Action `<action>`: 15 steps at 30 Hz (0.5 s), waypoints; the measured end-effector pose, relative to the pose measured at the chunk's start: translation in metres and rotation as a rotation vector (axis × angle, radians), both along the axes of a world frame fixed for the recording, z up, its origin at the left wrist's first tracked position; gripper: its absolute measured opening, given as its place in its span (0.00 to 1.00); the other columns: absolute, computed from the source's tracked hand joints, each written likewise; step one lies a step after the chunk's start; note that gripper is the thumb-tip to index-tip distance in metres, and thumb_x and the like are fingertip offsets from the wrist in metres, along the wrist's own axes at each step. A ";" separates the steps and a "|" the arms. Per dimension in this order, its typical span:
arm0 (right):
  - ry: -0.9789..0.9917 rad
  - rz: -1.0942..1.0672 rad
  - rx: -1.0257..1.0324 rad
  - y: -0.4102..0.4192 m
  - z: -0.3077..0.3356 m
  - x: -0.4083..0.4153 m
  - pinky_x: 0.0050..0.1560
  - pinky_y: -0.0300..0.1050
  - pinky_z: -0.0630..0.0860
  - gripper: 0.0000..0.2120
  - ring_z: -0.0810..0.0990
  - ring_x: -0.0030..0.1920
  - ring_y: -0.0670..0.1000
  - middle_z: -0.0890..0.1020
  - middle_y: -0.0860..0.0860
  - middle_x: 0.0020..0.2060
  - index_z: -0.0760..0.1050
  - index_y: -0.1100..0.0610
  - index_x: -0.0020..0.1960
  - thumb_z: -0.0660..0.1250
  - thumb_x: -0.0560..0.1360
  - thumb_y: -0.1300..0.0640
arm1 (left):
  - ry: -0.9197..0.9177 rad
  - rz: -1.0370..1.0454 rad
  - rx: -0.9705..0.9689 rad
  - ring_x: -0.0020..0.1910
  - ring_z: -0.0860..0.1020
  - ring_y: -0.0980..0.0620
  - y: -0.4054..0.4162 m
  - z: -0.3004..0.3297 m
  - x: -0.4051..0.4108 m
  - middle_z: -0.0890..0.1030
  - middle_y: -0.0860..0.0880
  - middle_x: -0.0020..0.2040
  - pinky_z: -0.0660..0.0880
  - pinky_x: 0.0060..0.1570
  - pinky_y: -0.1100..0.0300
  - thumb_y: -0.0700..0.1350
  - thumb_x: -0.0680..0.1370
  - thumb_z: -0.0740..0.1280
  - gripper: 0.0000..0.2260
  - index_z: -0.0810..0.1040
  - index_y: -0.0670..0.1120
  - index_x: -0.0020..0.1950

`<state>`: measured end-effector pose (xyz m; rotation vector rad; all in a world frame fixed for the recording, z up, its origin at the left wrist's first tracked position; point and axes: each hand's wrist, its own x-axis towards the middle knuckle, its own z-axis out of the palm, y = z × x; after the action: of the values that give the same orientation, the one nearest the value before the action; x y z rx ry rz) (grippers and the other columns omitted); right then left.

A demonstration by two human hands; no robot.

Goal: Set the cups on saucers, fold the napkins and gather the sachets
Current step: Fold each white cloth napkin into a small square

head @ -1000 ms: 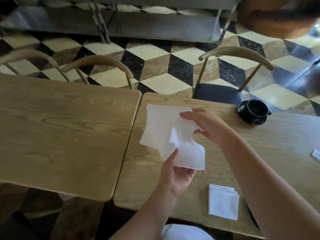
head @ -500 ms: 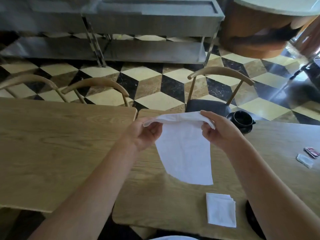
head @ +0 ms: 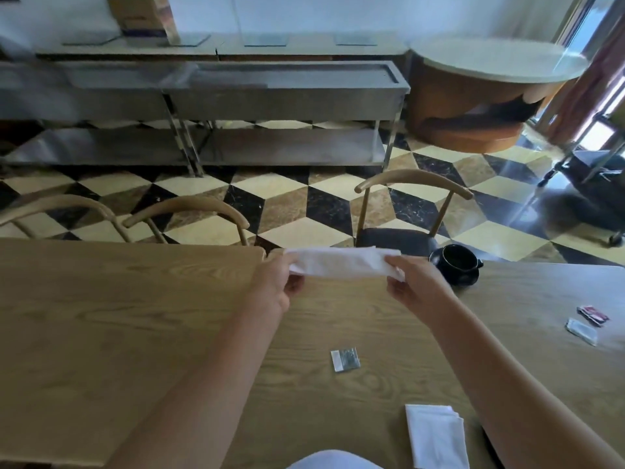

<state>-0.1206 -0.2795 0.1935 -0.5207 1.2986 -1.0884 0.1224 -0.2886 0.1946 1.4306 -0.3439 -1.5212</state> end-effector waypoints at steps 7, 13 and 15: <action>0.157 0.043 0.349 0.098 -0.129 -0.001 0.21 0.39 0.68 0.05 0.73 0.21 0.51 0.77 0.55 0.24 0.80 0.65 0.39 0.72 0.74 0.66 | -0.122 -0.100 0.272 0.25 0.76 0.49 0.107 -0.127 0.005 0.78 0.42 0.31 0.71 0.23 0.66 0.33 0.75 0.69 0.07 0.79 0.40 0.38; 0.273 0.199 0.619 0.176 -0.203 -0.004 0.29 0.42 0.63 0.04 0.72 0.24 0.53 0.75 0.57 0.27 0.78 0.63 0.44 0.72 0.74 0.63 | -0.230 -0.211 0.480 0.32 0.78 0.44 0.187 -0.198 0.019 0.79 0.36 0.46 0.71 0.20 0.61 0.31 0.76 0.66 0.12 0.74 0.36 0.59; 0.243 0.231 0.582 0.188 -0.205 -0.005 0.26 0.40 0.63 0.06 0.72 0.22 0.53 0.76 0.57 0.28 0.78 0.63 0.51 0.70 0.73 0.66 | -0.249 -0.196 0.460 0.37 0.82 0.43 0.200 -0.201 0.021 0.81 0.38 0.54 0.73 0.23 0.60 0.33 0.76 0.66 0.14 0.73 0.45 0.60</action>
<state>-0.1253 -0.0911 -0.0110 -0.3527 1.6398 -0.4282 0.1432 -0.0888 -0.0062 2.0070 -0.3011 -1.6504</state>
